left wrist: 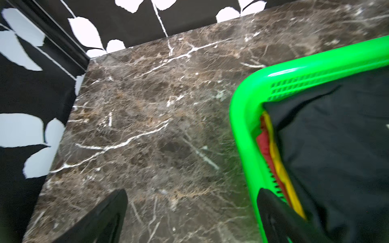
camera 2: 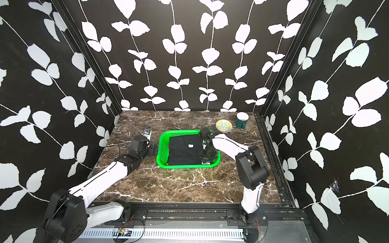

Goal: Put the folded t-shirts into the basket
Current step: Adjust the bin at the center of the board, then reset both arms

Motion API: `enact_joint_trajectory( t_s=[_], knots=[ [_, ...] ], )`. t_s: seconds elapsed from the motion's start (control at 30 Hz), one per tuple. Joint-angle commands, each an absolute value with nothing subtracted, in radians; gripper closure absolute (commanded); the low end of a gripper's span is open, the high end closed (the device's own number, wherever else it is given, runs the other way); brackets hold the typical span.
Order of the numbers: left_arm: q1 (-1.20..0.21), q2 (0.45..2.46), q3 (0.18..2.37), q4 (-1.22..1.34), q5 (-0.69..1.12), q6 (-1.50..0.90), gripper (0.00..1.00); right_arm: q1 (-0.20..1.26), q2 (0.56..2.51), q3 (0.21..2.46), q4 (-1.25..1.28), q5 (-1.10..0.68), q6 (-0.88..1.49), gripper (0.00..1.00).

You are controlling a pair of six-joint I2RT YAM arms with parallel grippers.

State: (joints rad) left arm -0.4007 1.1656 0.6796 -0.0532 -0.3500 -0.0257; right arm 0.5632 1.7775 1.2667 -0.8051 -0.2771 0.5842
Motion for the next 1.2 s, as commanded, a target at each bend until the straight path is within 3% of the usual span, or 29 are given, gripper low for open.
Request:
enact_joint_trajectory(
  t_s=[0.0,0.23,0.33,0.5,0.6,0.7,0.8,0.9,1.17],
  knots=[
    [-0.391,1.115,0.645,-0.023,-0.377,0.002,0.01,0.588,1.626,1.198,-0.704,-0.370,0.680,0.56],
    [-0.375,1.091,0.602,0.001,-0.415,0.014,0.01,0.588,1.303,1.225,-0.708,-0.130,0.582,0.26],
    [-0.332,1.095,0.572,0.048,-0.418,0.002,0.01,0.588,1.156,1.153,-0.624,0.094,0.417,0.03],
    [-0.282,1.101,0.519,0.145,-0.445,0.023,0.01,0.588,0.910,0.856,-0.275,0.418,0.176,0.02],
    [-0.277,1.094,0.466,0.253,-0.301,0.204,0.02,0.582,0.793,0.700,-0.107,0.494,0.119,0.01],
    [-0.273,1.098,0.429,0.338,-0.272,0.229,0.02,0.566,0.746,0.598,-0.006,0.522,0.011,0.01],
    [-0.261,1.131,0.411,0.414,-0.253,0.279,0.01,0.500,0.780,0.496,0.089,0.572,-0.036,0.01],
    [-0.238,1.184,0.396,0.522,-0.228,0.257,0.01,0.394,0.842,0.390,0.230,0.510,-0.040,0.01],
    [-0.159,1.405,0.423,0.724,-0.164,0.202,0.01,0.199,1.163,0.259,0.665,0.406,0.013,0.01]
  ],
)
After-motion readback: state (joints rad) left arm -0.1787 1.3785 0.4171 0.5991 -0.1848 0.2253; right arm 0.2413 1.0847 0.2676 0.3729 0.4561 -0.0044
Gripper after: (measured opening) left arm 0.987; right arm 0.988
